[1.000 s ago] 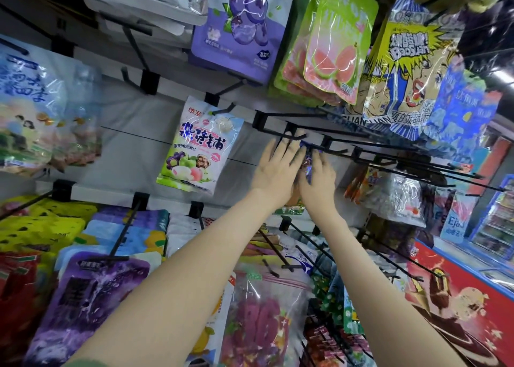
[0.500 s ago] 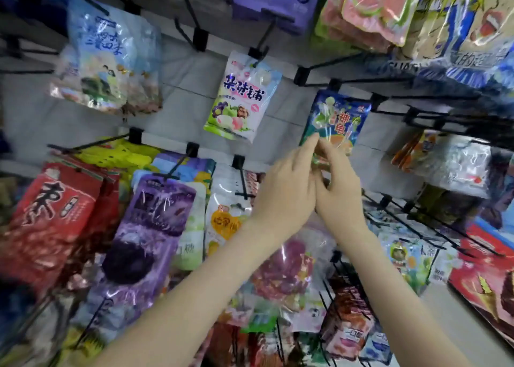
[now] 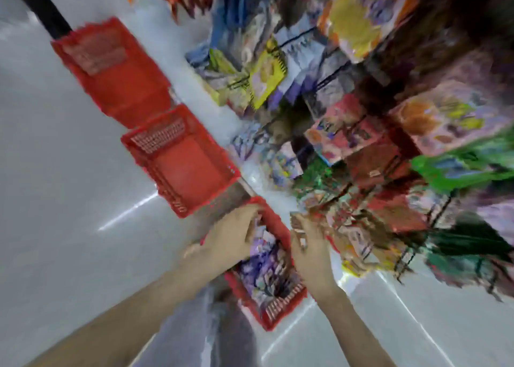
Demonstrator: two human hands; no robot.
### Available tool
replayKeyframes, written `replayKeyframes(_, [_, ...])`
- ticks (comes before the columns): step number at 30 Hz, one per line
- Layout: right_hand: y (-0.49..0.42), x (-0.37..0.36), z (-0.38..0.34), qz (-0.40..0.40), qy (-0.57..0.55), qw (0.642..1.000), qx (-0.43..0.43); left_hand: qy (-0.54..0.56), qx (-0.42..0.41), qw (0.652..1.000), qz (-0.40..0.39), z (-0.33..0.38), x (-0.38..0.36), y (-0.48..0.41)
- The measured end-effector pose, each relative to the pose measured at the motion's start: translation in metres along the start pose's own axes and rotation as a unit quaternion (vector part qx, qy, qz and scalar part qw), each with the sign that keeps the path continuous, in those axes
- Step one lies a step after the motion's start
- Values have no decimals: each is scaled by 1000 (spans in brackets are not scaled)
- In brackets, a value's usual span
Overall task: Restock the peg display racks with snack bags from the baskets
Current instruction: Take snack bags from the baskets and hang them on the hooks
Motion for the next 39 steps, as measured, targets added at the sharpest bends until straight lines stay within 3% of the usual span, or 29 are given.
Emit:
replayKeyframes(2, [12,-72,56,-59,23,997,-54,-56,67,996,-30,-74,-40,21])
replayKeyframes(6, [21,-195,169,-137,64,983,-104,-146,105,978,-101,-208,-134,39])
replayKeyframes(9, [17,-268,243,-235,90,960,-125,-152,134,967,-152,-282,-201,36])
replayKeyframes(15, [-24,-364,346,-259,145,948,-116,-219,106,943,-227,-363,-301,-11])
replayKeyframes(17, [-45,-385,365,-233,203,951,-25,-257,88,934,-232,-381,-324,-25])
replayKeyframes(21, [-52,-419,386,-254,333,901,109,-274,119,919,-256,-410,-360,-40])
replayKeyframes(28, [-11,-425,395,-186,320,913,170,-304,102,884,-341,-419,-371,-36])
replayKeyframes(33, [-20,-413,398,-122,281,931,199,-223,154,886,-377,-417,-375,-30])
replayKeyframes(39, [-29,-411,396,-142,387,893,180,-215,162,867,-420,-411,-393,-18])
Point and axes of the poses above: each hand's wrist, its own y-axis away from the middle knuckle, its own x-axis out of the back of the hand, z = x × y, the point moved 3 cm from there along -y, towards the middle knuckle, and after that the axes turned 8 degrees about y, right-handed, at the moved point
